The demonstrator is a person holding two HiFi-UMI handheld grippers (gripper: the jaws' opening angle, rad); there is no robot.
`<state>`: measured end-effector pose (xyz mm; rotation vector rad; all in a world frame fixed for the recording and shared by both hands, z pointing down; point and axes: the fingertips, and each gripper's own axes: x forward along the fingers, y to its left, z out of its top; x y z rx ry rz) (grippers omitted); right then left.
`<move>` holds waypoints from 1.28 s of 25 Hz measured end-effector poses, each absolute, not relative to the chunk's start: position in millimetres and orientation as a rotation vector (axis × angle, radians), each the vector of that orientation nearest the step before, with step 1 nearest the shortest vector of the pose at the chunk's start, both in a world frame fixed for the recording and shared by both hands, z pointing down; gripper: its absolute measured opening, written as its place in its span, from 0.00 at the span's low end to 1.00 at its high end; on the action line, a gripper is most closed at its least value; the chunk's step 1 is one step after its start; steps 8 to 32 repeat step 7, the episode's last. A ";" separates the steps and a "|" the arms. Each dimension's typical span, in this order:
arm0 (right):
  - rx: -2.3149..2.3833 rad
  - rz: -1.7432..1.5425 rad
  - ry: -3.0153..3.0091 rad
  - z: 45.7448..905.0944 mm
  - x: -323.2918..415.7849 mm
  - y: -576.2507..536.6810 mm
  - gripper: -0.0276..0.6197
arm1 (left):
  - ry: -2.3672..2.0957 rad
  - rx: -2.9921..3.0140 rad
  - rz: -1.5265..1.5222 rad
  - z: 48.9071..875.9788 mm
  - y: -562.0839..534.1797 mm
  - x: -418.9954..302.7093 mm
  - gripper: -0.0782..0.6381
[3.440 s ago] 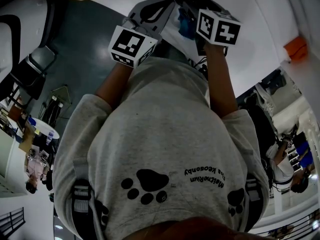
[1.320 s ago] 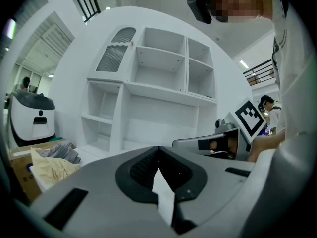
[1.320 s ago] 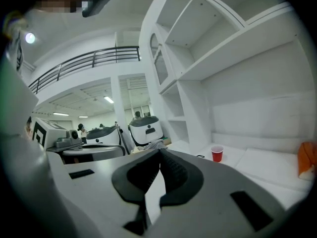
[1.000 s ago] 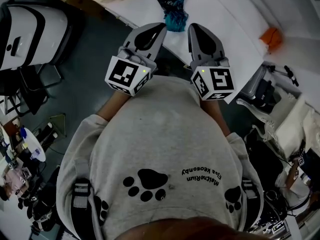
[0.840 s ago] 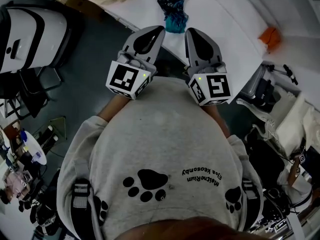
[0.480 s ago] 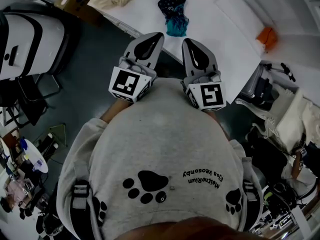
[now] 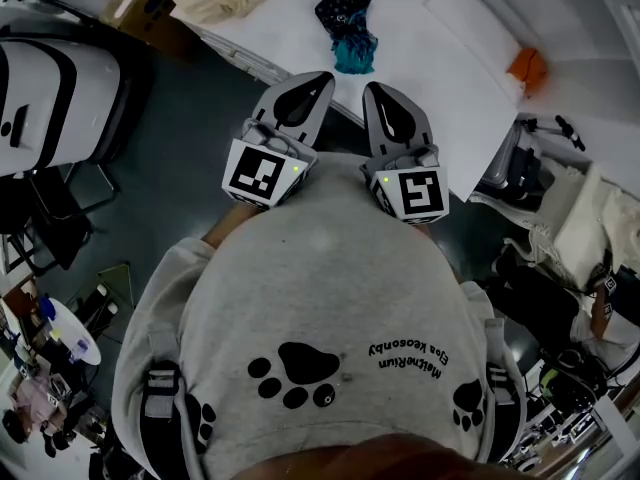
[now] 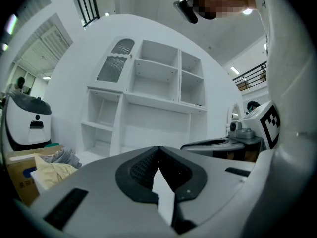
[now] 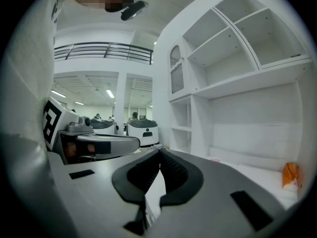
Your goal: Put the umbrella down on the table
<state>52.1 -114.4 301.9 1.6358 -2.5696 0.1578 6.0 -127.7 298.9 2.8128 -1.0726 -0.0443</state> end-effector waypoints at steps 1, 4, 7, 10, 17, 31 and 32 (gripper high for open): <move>1.641 0.152 -2.568 302.1 49.4 -114.1 0.09 | -1.067 2.822 -0.047 298.0 -127.4 4.1 0.13; 1.655 0.136 -2.565 301.6 39.7 -112.8 0.09 | -1.059 2.856 -0.051 295.4 -125.8 -3.3 0.13; 1.658 0.130 -2.554 304.4 30.6 -110.0 0.09 | -1.047 2.872 -0.056 296.6 -121.7 -10.9 0.13; 1.658 0.130 -2.554 304.4 30.6 -110.0 0.09 | -1.047 2.872 -0.056 296.6 -121.7 -10.9 0.13; 1.658 0.130 -2.554 304.4 30.6 -110.0 0.09 | -1.047 2.872 -0.056 296.6 -121.7 -10.9 0.13; 1.658 0.130 -2.554 304.4 30.6 -110.0 0.09 | -1.047 2.872 -0.056 296.6 -121.7 -10.9 0.13; 1.658 0.130 -2.554 304.4 30.6 -110.0 0.09 | -1.047 2.872 -0.056 296.6 -121.7 -10.9 0.13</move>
